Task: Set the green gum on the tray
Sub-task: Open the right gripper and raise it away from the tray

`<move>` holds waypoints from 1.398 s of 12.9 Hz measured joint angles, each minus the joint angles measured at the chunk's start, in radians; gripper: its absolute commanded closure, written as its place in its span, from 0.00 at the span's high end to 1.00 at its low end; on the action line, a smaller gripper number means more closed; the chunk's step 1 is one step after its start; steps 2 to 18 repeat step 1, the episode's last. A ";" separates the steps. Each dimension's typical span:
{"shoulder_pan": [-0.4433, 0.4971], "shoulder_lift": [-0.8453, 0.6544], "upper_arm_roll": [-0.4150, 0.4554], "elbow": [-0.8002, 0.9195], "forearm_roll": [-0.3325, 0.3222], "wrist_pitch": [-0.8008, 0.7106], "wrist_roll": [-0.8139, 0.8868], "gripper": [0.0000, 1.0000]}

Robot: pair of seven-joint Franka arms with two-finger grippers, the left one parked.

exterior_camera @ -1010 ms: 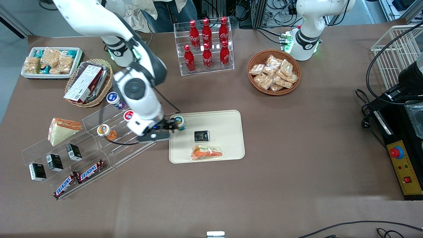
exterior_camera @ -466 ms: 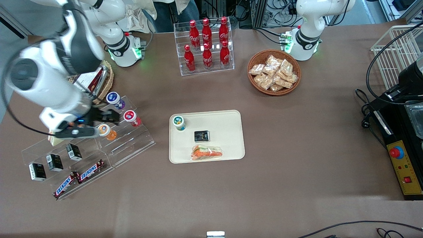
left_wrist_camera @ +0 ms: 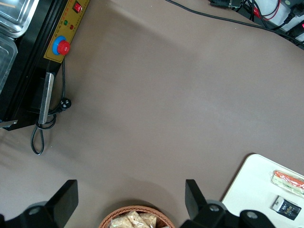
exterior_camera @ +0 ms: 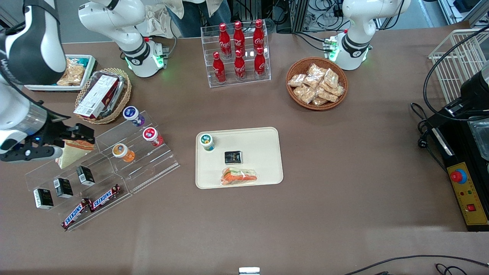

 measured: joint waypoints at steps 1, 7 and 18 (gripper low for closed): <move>-0.006 -0.004 -0.002 0.000 0.000 0.000 -0.004 1.00; -0.006 -0.004 -0.002 0.000 0.000 0.000 -0.004 1.00; -0.006 -0.004 -0.002 0.000 0.000 0.000 -0.004 1.00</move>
